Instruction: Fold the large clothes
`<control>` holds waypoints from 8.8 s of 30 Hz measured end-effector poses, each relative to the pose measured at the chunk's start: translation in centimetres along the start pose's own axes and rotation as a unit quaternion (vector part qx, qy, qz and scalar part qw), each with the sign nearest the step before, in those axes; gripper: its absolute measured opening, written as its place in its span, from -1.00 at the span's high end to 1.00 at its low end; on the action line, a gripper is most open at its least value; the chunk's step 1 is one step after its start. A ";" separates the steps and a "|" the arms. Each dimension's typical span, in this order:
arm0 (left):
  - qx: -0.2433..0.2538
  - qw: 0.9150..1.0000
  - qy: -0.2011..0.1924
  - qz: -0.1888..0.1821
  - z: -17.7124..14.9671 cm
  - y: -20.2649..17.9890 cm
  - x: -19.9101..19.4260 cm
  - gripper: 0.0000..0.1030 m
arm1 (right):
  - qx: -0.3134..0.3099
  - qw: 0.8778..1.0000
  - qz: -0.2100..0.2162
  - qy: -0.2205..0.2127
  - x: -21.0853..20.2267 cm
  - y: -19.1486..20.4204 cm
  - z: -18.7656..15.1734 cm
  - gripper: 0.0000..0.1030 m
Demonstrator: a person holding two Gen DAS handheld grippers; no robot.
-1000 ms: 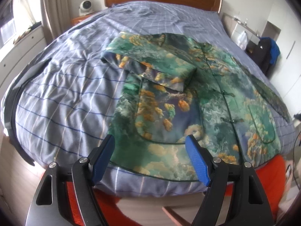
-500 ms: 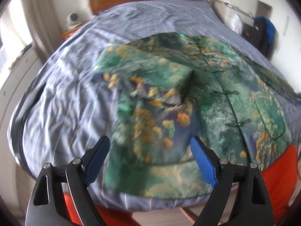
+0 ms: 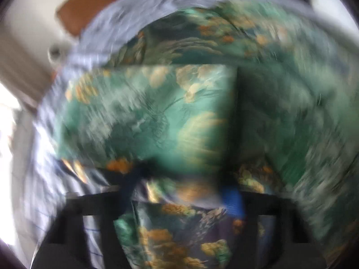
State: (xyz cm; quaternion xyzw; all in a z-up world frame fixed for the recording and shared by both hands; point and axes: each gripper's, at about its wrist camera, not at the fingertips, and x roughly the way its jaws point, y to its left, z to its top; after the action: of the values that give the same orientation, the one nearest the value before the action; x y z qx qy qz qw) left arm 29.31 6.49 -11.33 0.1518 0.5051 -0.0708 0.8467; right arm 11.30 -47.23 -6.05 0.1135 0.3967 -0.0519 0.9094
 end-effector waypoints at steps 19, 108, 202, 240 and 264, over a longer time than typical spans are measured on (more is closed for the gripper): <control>-0.412 0.856 -0.053 0.309 -15.6 34.8 -11.3 -0.43 | -0.054 0.997 0.060 -0.018 -2.3 10.3 -4.6 -0.46; -0.233 0.963 -0.131 0.012 -13.6 2.9 -12.1 -0.96 | 0.004 0.996 0.068 -0.049 0.8 5.8 -4.0 -0.80; -0.197 0.977 -0.071 0.033 -11.9 -1.6 -3.9 -0.99 | -0.168 0.981 0.096 -0.003 10.1 20.6 -6.8 -0.92; -0.193 0.979 -0.059 0.038 -12.4 -1.9 -3.7 -0.99 | -0.168 0.981 0.096 -0.003 10.3 20.8 -7.0 -0.97; -0.351 0.928 -0.105 -0.061 -10.6 15.4 -9.3 -0.99 | -0.108 0.986 0.123 -0.010 5.5 19.5 -5.1 -0.97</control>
State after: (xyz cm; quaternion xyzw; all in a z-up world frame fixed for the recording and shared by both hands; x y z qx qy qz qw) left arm 20.21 24.25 -5.05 -0.1946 0.4141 0.0446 0.8881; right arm 15.02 -27.05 -10.26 0.0625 0.3737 0.1022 0.9198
